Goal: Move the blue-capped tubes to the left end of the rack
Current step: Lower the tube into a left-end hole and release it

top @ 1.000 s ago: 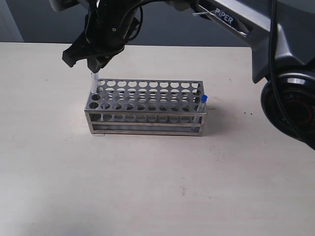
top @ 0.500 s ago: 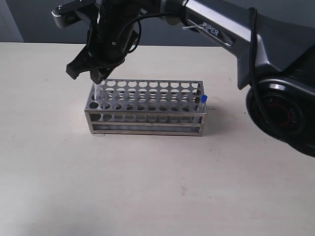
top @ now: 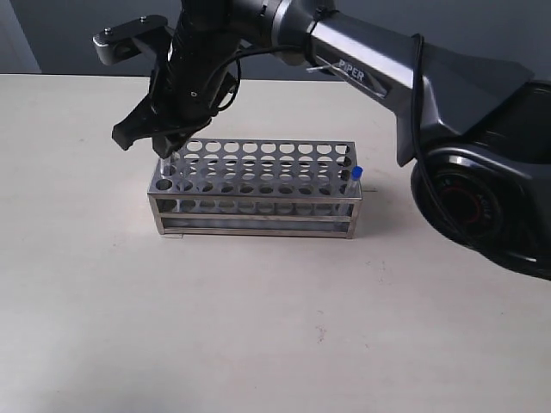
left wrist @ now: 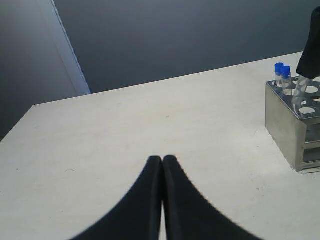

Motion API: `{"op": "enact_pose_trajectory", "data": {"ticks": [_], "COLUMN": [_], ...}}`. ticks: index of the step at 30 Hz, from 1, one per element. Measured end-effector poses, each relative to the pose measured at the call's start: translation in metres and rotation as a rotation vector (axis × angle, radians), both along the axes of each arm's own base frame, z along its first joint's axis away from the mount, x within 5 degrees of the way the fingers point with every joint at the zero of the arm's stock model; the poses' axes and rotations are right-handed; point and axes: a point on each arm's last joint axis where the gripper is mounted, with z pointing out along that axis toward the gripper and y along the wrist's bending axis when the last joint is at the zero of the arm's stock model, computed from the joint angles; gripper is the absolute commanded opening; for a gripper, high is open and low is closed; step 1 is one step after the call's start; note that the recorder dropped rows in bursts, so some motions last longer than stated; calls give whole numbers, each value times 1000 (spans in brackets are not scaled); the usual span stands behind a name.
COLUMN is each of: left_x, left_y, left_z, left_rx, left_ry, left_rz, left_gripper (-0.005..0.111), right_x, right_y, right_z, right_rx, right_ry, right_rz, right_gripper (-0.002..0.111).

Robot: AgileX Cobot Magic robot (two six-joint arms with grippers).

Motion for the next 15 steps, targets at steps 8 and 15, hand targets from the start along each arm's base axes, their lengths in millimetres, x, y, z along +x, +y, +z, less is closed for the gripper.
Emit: {"op": "enact_pose_trajectory", "data": {"ticks": [8, 15], "left_x": [0, 0], "left_y": [0, 0], "left_z": [0, 0], "left_rx": [0, 0], "left_ry": [0, 0], "left_rz": [0, 0], "left_gripper": [0, 0], "right_x": [5, 8], "right_y": [6, 8], "right_z": [-9, -26], "right_rx": [58, 40], "right_ry": [10, 30], "right_rz": [-19, -19], "right_gripper": [-1, 5]}}
